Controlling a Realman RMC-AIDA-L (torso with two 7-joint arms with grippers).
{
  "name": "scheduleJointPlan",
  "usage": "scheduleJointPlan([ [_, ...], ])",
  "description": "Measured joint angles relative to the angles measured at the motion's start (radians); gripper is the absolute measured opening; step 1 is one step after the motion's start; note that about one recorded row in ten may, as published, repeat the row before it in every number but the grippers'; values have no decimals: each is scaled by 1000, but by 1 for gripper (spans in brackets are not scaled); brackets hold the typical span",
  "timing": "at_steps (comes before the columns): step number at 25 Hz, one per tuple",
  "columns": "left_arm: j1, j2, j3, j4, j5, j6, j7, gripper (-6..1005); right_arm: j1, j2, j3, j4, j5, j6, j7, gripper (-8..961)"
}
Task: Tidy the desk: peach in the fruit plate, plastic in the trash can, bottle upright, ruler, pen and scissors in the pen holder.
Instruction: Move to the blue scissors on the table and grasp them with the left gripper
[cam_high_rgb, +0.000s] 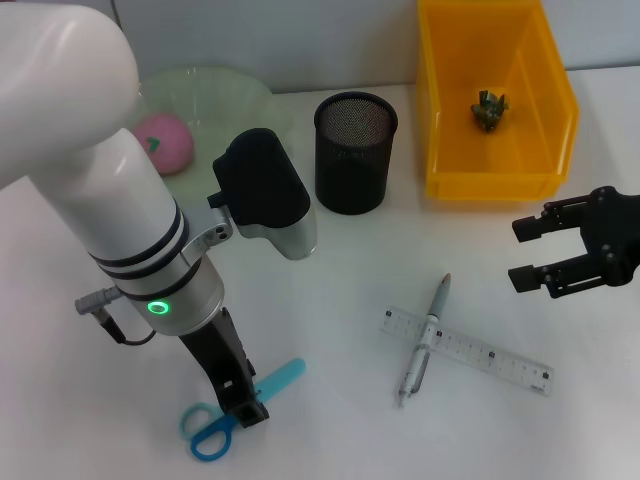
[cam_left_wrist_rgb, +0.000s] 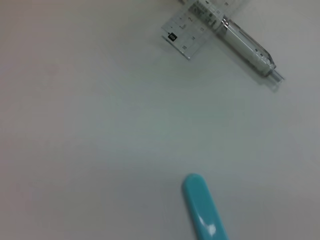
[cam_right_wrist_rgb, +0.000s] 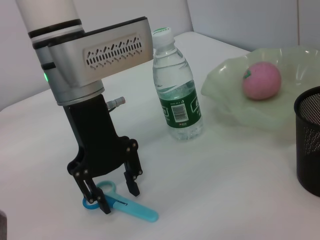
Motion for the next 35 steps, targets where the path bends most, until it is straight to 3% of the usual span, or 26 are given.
scheduleJointPlan([
  [35, 0, 0, 35, -15, 1, -26, 1, 421, 11, -2, 0, 2, 0, 3, 0, 759],
])
